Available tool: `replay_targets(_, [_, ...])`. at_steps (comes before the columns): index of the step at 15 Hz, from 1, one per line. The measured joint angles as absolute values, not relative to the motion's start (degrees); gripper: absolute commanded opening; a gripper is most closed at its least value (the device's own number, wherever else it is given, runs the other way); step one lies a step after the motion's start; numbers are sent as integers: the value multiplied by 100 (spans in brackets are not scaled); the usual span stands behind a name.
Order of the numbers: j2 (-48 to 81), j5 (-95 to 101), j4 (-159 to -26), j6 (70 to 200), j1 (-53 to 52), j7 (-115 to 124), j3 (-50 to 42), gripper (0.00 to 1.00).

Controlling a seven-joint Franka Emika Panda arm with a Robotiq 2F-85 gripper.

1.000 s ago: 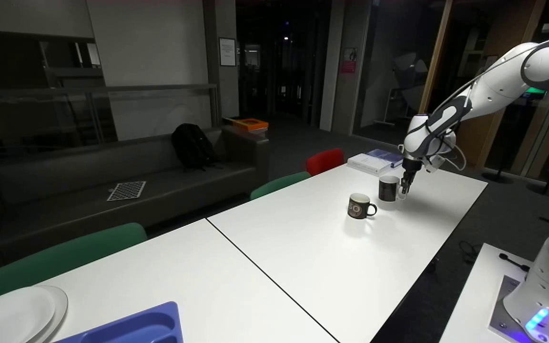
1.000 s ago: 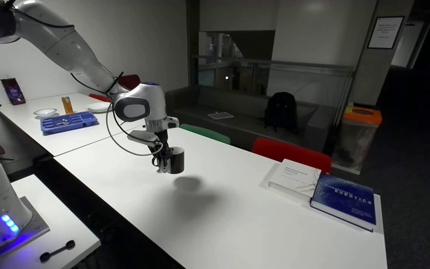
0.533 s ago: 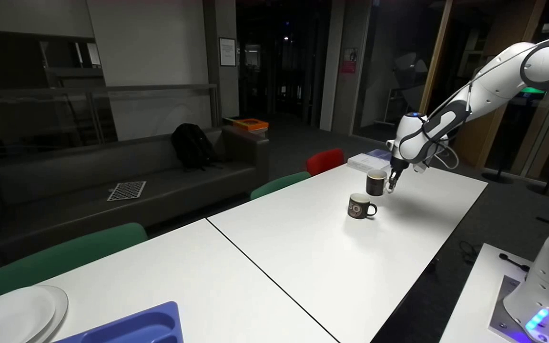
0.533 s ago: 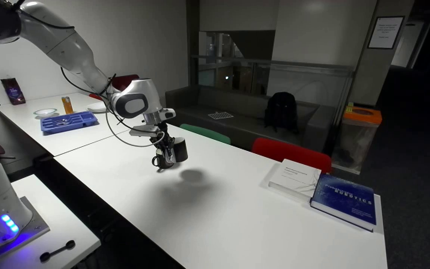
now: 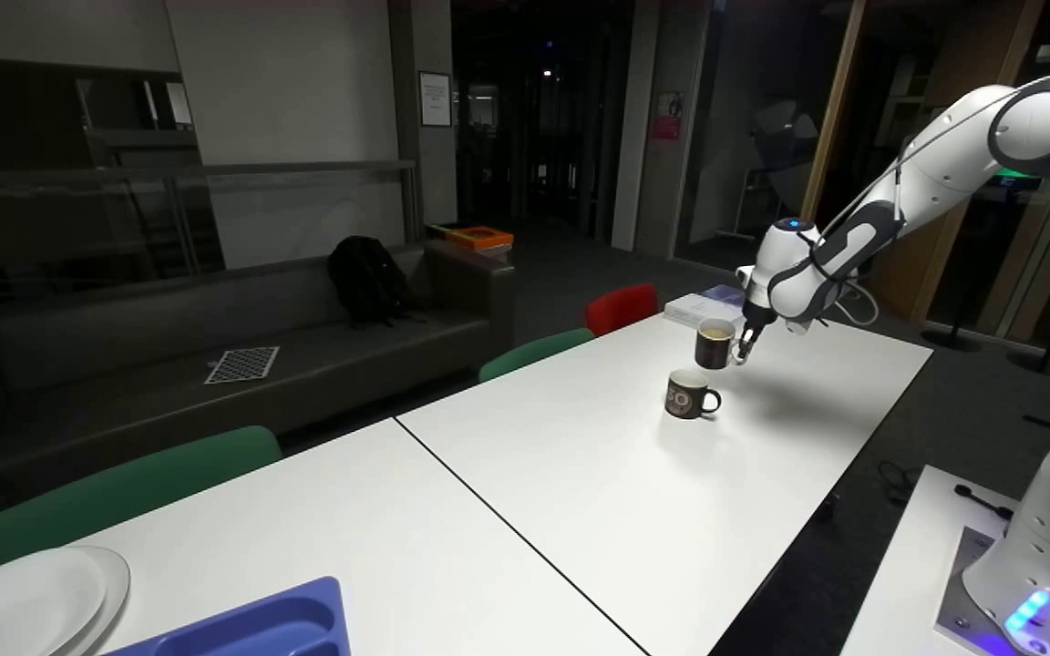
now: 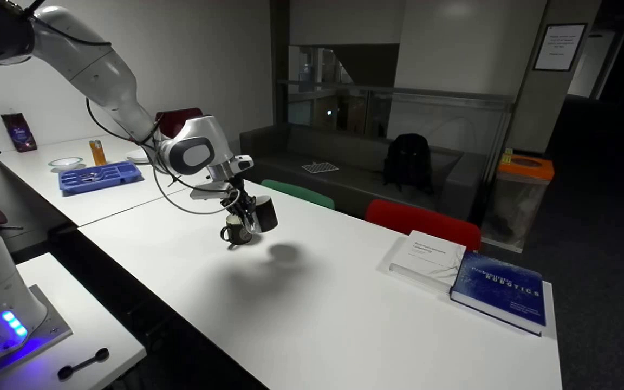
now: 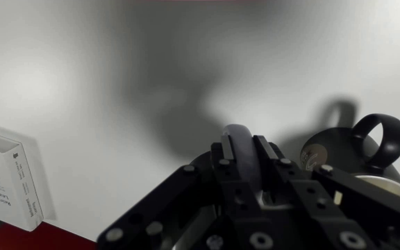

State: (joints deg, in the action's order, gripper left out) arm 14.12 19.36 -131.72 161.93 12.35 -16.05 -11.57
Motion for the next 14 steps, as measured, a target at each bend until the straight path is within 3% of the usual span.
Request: replay_targets(14, [1598,4909,-13193,16938,198,244,-2289,5])
